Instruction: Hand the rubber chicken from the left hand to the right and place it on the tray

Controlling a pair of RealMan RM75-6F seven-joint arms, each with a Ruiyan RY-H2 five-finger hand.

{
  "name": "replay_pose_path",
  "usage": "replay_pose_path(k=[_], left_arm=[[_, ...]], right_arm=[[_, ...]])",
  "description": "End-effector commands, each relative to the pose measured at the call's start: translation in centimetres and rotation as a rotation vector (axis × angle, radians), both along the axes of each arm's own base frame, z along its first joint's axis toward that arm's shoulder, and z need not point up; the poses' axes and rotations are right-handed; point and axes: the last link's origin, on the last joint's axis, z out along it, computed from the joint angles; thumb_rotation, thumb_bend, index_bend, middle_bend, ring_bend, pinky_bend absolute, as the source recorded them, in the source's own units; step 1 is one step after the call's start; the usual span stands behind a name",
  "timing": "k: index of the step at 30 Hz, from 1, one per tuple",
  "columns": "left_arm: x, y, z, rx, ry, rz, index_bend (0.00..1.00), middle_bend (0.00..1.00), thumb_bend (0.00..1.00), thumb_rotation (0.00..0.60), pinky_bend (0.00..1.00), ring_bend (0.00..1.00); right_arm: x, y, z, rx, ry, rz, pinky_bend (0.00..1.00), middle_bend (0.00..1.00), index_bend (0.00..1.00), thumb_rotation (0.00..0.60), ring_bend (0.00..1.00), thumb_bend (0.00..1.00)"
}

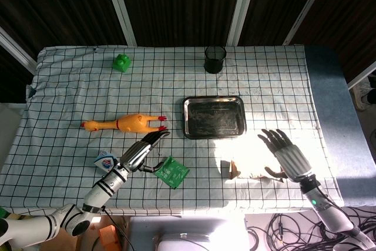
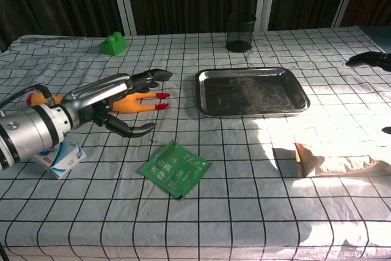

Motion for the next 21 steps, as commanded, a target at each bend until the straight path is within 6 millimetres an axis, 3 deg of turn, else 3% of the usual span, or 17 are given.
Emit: replay_pose_path(k=[1,7,10,14,21], left_arm=[[0.0,0.1,0.1,0.006,0.002,0.001,0.0,0.01,0.38,0.6,0.06,0.0],[-0.7,0.9,0.7,0.058,0.036,0.01,0.0,0.0,0.38,0.6,0.06,0.0],[-1.8,2.1,2.3,0.237,0.107,0.002,0.0,0.0,0.37,0.6,0.06,0.0],[-4.8,4.6,4.8,0.445,0.259,0.068,0.0,0.0,0.36,0.6,0.07,0.0],[-9.6,6.4,7.4,0.43,0.464,0.221,0.01,0.03,0.36,0.6,0.07,0.0]], right_arm=[[0.0,0.0,0.0,0.0,0.001,-0.001,0.0,0.0,0.0,0.6,0.0,0.18],[-0.8,0.3,0.9,-0.021,0.021,-0.015,0.0,0.0,0.0,0.6,0.0,0.18],[-1.1,0.4,1.6,-0.041,0.007,-0.023,0.0,0.0,0.0,0.6,0.0,0.18],[-1.6,1.0,2.7,-0.056,0.013,-0.031,0.0,0.0,0.0,0.6,0.0,0.18],[-1.8,2.1,4.0,-0.076,0.02,-0.027,0.0,0.0,0.0,0.6,0.0,0.18]])
